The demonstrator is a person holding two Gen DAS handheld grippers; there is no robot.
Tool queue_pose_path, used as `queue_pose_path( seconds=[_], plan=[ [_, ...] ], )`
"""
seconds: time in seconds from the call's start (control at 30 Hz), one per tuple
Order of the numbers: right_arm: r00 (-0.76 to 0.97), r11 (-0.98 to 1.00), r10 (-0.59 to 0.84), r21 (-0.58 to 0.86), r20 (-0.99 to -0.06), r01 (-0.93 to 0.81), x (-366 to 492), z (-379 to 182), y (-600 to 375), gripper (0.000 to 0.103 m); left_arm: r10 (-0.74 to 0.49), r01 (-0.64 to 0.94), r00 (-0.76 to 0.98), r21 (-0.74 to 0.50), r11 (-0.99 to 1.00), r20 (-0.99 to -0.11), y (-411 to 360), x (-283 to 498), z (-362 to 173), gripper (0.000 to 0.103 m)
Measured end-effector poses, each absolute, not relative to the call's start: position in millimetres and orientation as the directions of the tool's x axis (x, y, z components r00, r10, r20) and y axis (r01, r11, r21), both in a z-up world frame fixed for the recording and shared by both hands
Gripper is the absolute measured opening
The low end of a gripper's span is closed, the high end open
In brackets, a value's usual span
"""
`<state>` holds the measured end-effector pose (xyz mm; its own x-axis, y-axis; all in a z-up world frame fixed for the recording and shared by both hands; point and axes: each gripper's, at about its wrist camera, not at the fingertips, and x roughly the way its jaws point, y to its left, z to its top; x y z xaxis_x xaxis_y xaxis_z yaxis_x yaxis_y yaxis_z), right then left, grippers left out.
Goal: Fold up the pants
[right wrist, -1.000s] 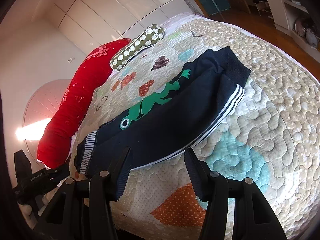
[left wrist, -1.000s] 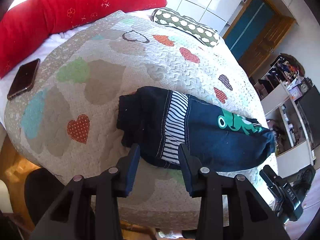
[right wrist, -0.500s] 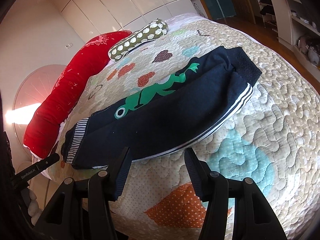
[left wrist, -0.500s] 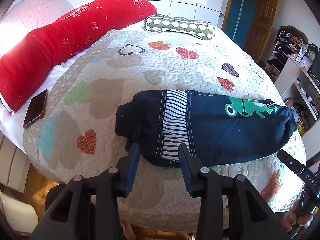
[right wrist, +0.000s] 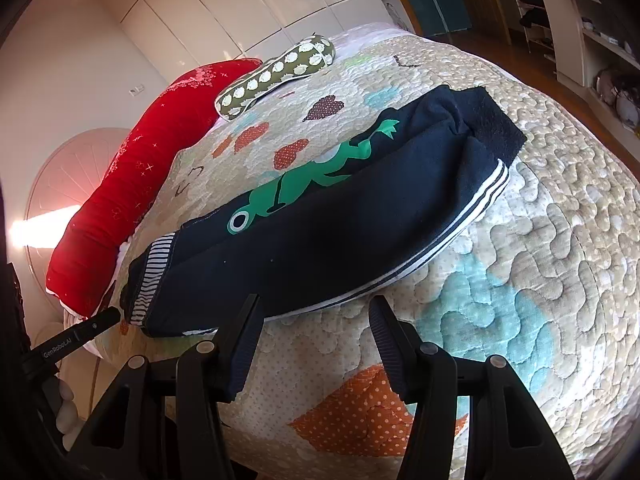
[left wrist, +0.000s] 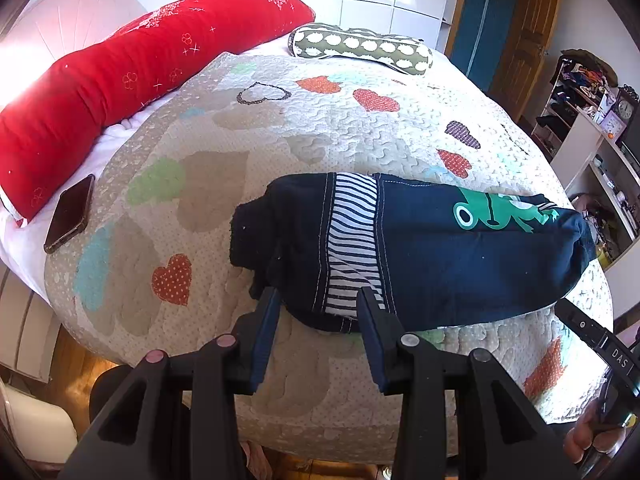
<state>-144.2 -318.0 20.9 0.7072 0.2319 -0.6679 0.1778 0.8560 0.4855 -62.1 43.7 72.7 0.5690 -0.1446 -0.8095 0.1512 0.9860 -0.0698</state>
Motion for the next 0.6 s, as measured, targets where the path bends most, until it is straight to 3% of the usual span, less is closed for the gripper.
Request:
queue_pose_path(
  seconds=[0.3,0.5,0.6],
  plan=[
    [0.708,0.856,0.23,0.485,-0.667,0.179,-136.4,29.9,-311.7,0.059,-0.185,0.144,0.54,-0.126,0.981,-0.821,49.2,-58.2,69.6,0.039],
    [0.712,0.851,0.233,0.494,-0.662,0.181,-131.5,32.4,-309.8,0.059,-0.421,0.087,0.452,-0.431,0.898,-0.787,83.7,-46.9,63.2,0.044],
    [0.712,0.849,0.238,0.498,-0.661,0.179,-128.1,32.3,-307.6,0.059,-0.495,0.058,0.42,-0.522,0.851,-0.761,93.2,-45.4,55.9,0.044]
  ],
)
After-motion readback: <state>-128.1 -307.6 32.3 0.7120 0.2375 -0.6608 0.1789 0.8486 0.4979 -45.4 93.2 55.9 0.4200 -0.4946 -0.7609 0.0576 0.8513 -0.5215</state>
